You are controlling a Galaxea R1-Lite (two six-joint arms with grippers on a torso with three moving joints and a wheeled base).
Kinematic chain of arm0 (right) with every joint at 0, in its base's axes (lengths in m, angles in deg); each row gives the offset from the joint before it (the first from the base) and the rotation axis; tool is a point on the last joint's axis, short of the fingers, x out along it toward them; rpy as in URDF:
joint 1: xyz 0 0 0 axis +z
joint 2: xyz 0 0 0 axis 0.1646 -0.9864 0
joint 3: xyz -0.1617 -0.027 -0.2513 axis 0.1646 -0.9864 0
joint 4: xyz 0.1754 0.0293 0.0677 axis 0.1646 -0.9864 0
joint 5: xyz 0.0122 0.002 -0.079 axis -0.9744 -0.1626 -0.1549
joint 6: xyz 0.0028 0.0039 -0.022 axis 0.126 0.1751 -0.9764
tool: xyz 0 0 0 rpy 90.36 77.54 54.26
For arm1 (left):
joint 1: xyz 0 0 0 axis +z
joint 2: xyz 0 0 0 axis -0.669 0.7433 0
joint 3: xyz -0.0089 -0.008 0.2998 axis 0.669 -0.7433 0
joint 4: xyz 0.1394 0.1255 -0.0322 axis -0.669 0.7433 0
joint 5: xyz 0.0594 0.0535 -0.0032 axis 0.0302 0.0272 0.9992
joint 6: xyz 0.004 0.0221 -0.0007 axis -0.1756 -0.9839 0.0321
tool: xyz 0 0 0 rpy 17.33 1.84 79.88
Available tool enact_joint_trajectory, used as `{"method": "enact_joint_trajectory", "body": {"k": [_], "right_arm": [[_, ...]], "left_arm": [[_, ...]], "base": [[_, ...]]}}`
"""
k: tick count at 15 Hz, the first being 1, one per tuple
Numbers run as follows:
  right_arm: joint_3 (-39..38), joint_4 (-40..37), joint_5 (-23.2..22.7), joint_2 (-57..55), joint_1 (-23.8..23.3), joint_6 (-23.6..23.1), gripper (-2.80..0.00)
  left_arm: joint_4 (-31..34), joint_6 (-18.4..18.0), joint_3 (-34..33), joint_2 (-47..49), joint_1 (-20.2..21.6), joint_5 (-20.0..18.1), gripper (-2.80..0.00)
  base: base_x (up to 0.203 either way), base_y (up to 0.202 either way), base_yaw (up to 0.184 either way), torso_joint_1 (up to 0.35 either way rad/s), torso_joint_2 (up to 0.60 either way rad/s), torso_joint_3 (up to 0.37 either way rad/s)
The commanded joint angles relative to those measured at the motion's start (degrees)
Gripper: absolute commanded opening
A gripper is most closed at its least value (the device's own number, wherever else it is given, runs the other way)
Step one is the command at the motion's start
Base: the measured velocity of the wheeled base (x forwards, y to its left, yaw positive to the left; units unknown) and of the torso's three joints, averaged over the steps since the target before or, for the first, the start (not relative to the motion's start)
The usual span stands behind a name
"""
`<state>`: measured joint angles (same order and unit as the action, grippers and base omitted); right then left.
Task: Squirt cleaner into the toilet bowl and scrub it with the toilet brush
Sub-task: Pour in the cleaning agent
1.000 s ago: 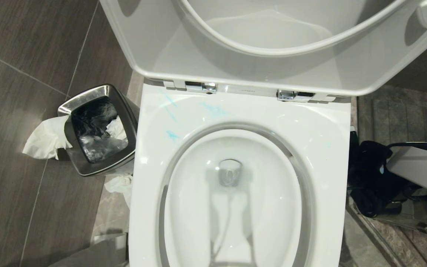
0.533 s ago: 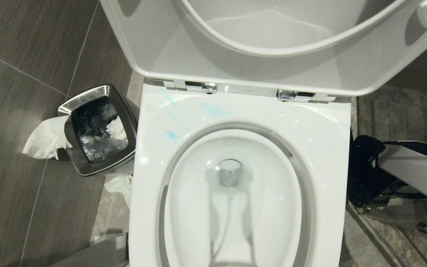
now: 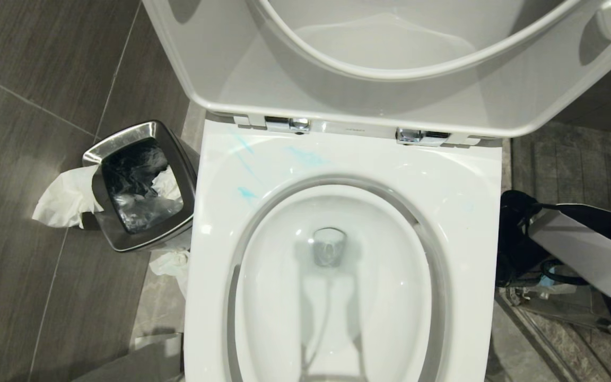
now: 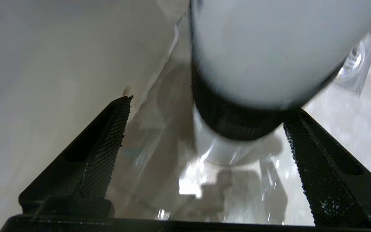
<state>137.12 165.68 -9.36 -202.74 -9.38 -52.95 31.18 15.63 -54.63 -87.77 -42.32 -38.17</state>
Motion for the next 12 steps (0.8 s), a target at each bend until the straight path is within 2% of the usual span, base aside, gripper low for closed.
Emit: {"method": "enact_joint_trajectory", "body": {"k": [1, 6, 12], "right_arm": [[3.9, 0.5, -0.2, -1.3, -0.1, -0.1, 0.0], [9.1, 0.5, -2.4, -3.2, -0.1, -0.2, 0.0], [14.9, 0.5, -2.7, -6.1, 0.0, -0.2, 0.0]], "left_arm": [[0.0, 0.0, -0.1, 0.0, 0.0, 0.0, -2.8], [0.0, 0.0, -0.1, 0.0, 0.0, 0.0, -2.8], [0.0, 0.0, -0.1, 0.0, 0.0, 0.0, -2.8]], "base": [[0.0, 0.0, 0.0, 0.0, 0.0, 0.0], [0.0, 0.0, 0.0, 0.0, 0.0, 0.0], [0.0, 0.0, 0.0, 0.0, 0.0, 0.0]]}}
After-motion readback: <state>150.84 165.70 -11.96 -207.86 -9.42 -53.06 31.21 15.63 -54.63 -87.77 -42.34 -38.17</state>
